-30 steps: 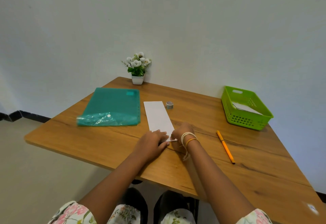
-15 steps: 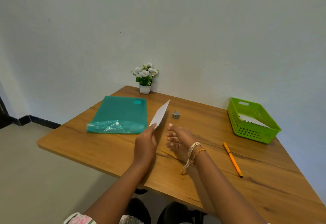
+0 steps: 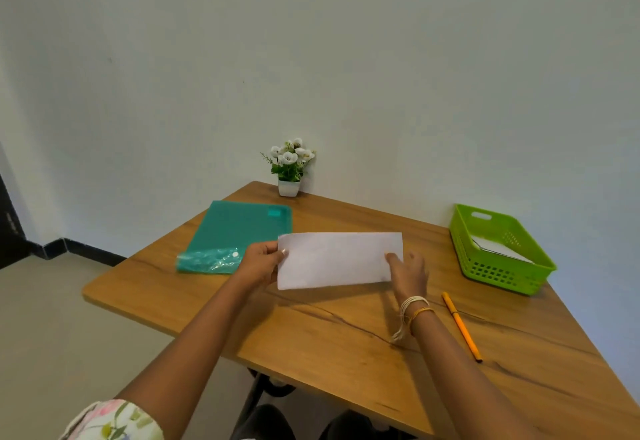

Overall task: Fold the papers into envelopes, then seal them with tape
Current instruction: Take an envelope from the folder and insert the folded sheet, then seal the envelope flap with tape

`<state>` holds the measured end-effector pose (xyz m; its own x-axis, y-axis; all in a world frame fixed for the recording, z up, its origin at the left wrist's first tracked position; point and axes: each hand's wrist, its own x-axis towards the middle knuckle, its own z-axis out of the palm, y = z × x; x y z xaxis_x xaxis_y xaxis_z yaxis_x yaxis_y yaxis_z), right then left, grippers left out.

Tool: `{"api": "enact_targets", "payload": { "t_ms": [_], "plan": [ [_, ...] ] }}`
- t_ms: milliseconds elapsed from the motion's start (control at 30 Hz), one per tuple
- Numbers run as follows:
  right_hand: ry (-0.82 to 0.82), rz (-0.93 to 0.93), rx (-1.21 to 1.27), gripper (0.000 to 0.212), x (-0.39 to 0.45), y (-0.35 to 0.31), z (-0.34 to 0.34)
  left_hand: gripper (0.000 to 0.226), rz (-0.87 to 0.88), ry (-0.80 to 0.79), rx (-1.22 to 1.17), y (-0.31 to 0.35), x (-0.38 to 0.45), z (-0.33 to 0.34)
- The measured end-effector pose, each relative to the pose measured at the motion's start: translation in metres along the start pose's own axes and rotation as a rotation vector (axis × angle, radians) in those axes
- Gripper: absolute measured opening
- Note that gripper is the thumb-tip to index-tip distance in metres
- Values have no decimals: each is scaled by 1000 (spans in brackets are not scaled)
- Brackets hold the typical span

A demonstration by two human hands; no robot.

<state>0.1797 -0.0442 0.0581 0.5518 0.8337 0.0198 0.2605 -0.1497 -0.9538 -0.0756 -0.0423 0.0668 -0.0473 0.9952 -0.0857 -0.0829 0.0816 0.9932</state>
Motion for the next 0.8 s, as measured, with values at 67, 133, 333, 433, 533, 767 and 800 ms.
{"api": "enact_targets", "payload": {
  "t_ms": [67, 133, 333, 433, 533, 767, 800],
  "plan": [
    [70, 9, -106, 65, 3, 6, -12, 22, -104, -72, -6, 0, 2, 4],
    [63, 0, -169, 62, 6, 16, -21, 23, -176, -101, -14, -1, 6, 12],
    [-90, -156, -563, 46, 2, 50, -40, 27, -287, -103, 123, -9, 28, 47],
    [-75, -197, -814, 49, 0, 59, -45, 27, -247, -87, 261, -12, 45, 64],
    [-76, -229, -899, 52, 0, 63, -46, 26, -128, 1, 552, -19, 60, 71],
    [28, -267, -895, 49, 3, 68, -41, 40, -17, 238, 577, -31, 78, 75],
    [41, -278, -898, 49, 4, 70, -40, 35, -6, 263, 560, -33, 81, 76]
  ]
}}
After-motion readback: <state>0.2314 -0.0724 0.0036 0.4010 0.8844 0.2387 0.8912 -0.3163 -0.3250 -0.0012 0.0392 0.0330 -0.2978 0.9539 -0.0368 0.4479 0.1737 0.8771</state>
